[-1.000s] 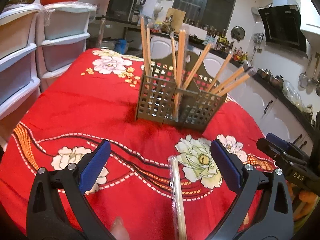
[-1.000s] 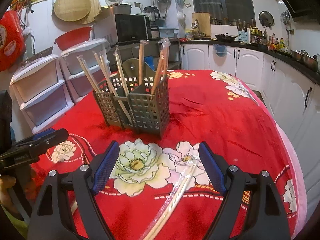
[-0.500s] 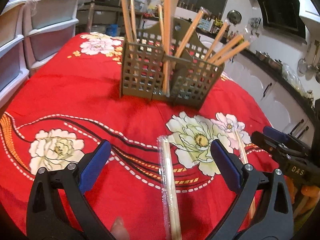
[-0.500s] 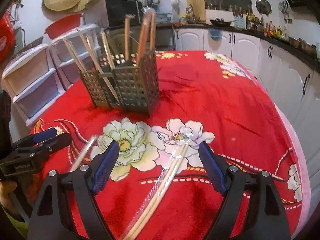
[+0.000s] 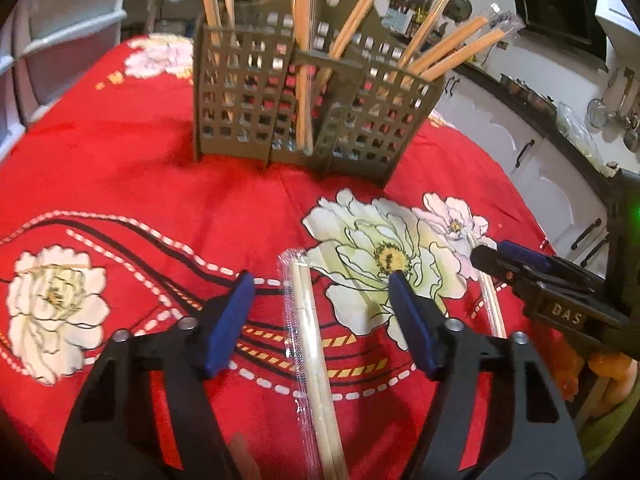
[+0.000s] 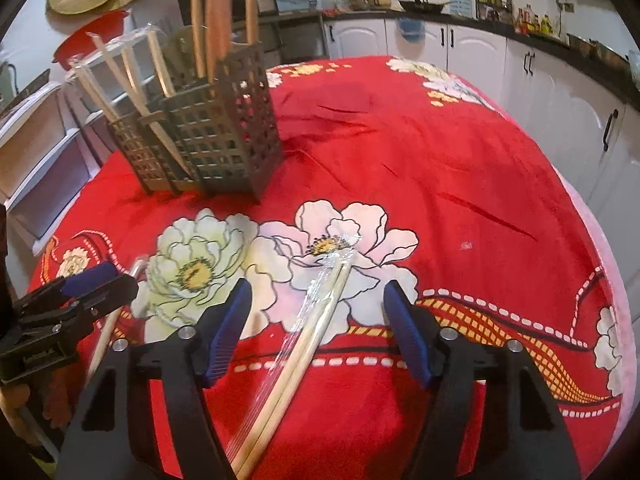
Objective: Organize utensils
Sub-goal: 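Close the left tool on a wrapped chopstick pair while the right tool grasps another pair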
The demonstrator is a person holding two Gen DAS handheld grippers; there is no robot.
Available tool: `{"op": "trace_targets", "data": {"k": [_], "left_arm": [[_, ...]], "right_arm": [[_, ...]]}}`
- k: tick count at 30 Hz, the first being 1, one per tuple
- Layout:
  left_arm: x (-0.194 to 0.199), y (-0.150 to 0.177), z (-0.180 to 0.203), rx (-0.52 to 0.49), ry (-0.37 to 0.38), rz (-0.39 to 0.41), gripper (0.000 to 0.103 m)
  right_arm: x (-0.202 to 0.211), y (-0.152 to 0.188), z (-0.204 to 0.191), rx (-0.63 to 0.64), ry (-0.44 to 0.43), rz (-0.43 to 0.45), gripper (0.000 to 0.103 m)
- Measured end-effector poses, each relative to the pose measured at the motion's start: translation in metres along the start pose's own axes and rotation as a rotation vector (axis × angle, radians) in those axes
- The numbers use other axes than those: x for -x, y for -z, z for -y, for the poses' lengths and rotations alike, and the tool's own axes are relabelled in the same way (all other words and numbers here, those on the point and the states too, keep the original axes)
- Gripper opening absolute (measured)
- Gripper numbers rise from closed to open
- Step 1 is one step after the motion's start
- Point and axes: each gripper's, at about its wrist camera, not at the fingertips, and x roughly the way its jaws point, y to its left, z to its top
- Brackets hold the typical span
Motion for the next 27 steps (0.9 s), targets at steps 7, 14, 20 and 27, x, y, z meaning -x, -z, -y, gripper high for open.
{"op": "trace_targets", "data": {"k": [7,14,20,27], "left_arm": [[-0.009,-0.004,-0.006,0.014,0.03,-0.044,0.051],[-0.016,-0.009,-0.002,-0.018,-0.009,-0.059,0.037],[-0.017,-0.011,-0.006,0.0,-0.005,-0.059,0.011],[-0.009,-0.012,-0.009,0.039,0.045,-0.039,0.003]], "right_arm": [[-0.025,-0.01,0.004,-0.027,0.017,-0.037,0.056],[-0.028,-0.011,0.007,-0.033,0.03,-0.032,0.03],[-0.025,-0.013,0.01,-0.047,0.009,-0.018,0.012],[-0.015,-0.015,0.011,-0.069,-0.028,0.014,0.01]]}}
